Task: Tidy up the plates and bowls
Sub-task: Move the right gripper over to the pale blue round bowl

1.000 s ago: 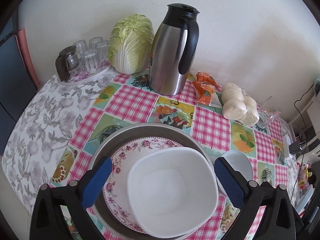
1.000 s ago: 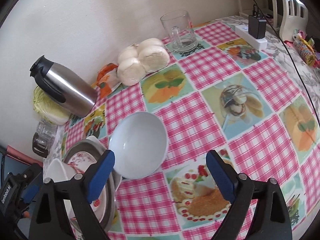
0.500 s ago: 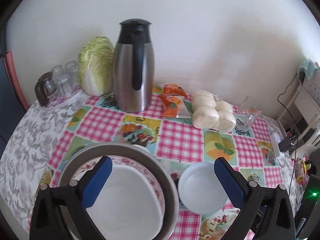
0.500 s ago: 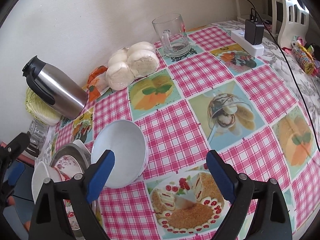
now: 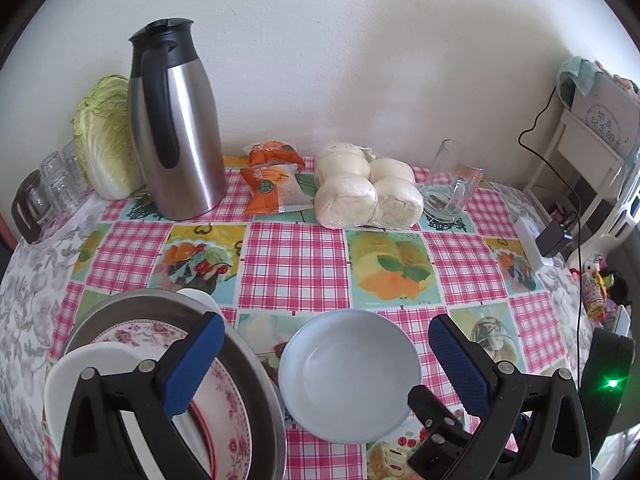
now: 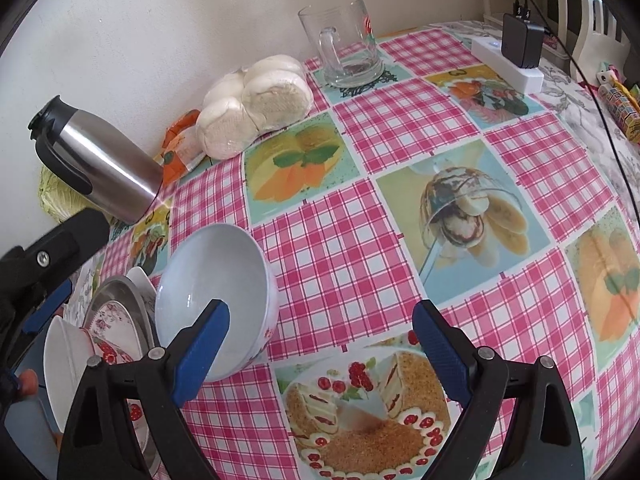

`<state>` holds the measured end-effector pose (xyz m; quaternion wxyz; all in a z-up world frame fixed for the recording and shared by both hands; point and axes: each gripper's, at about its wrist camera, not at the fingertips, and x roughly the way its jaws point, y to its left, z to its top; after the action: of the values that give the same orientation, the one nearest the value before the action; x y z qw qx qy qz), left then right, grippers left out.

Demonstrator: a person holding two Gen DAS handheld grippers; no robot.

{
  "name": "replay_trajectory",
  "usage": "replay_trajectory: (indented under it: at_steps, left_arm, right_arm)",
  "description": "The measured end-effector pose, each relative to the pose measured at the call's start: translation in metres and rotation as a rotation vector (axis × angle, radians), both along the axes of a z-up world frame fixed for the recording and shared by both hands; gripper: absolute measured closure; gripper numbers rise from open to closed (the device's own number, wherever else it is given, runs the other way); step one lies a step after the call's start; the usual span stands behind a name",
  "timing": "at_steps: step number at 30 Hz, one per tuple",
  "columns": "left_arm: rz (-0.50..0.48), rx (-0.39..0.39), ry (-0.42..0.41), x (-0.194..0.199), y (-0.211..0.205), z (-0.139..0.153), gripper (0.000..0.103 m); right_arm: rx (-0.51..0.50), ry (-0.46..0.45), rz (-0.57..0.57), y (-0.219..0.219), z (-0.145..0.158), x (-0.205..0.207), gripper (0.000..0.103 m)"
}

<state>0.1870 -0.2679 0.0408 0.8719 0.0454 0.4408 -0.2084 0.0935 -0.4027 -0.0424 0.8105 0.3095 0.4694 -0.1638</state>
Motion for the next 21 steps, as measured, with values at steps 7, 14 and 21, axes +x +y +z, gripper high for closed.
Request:
replay_trajectory:
  at_steps: [7, 14, 21]
  left_arm:
    - [0.007, 0.019, 0.012, 0.007, -0.003, -0.014, 0.000]
    - [0.021, 0.042, 0.049, 0.012, -0.004, -0.025, 0.000]
    - [0.015, 0.059, 0.052, 0.012, -0.004, -0.027, 0.013]
  right_arm:
    - [-0.004, 0.019, 0.028, 0.003, -0.013, 0.007, 0.010]
    - [-0.004, -0.004, 0.031, 0.007, -0.018, 0.014, 0.010]
    - [0.017, -0.030, 0.050, 0.011, -0.020, 0.016, 0.048]
